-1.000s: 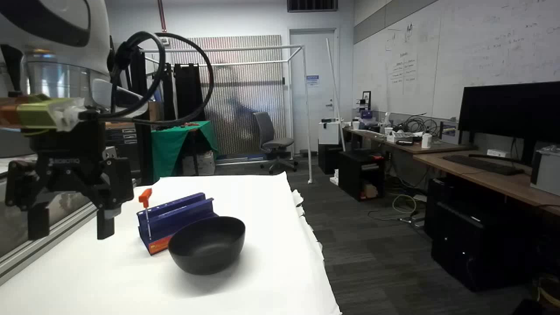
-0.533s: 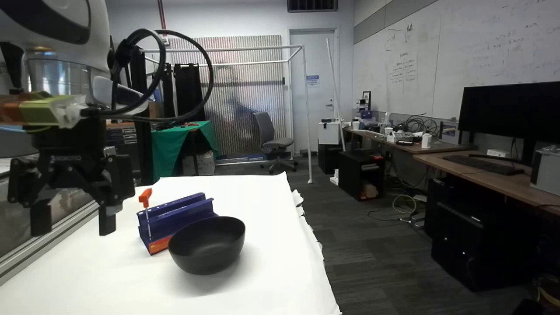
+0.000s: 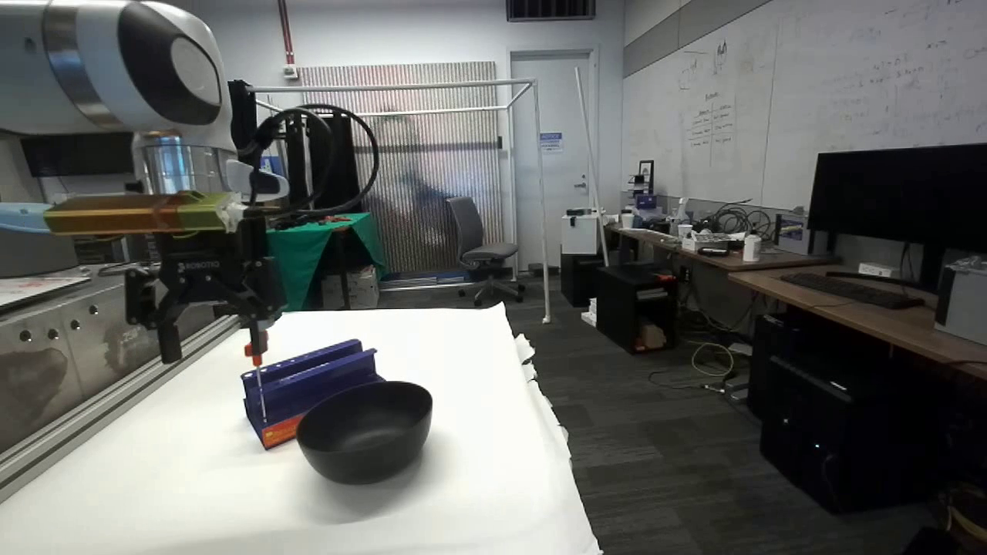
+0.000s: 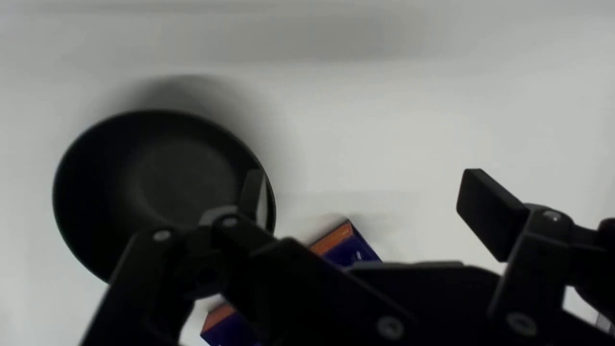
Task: Put the orange object in the bowl
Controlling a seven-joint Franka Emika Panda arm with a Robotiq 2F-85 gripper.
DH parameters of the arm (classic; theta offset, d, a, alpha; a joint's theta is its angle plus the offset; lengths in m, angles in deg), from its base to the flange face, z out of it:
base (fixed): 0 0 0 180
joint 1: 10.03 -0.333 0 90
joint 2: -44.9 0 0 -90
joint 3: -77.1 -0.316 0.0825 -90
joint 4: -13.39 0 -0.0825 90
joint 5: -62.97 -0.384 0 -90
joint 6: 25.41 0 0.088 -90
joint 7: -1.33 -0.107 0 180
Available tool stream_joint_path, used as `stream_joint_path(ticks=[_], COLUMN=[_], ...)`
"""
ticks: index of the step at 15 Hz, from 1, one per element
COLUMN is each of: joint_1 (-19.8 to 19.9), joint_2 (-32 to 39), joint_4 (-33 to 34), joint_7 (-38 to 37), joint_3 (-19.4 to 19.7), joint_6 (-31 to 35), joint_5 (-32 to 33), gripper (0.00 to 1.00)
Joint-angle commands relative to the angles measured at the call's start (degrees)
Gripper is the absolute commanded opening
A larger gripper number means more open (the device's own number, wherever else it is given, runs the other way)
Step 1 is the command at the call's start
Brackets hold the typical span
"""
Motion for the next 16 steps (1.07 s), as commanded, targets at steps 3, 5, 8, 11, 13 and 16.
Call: stream_joint_path(ticks=[3,5,8,11,13,16], joint_1=[-1.7,-2.1,-2.7,-2.8,-2.9,-2.9], joint_2=[16.2,20.1,26.0,30.1,32.6,33.9], joint_4=[20.7,26.3,33.7,38.0,40.4,42.3], joint_7=[7.3,8.7,9.7,11.0,11.4,11.8], joint_3=[0.0,0.1,0.4,0.5,0.6,0.7], joint_6=[-5.7,-8.4,-10.6,-11.8,-12.6,-14.7], joint_5=[0.3,0.9,1.4,0.9,0.9,1.0], gripper=[1.0,1.0,1.0,1.0,0.75,0.58])
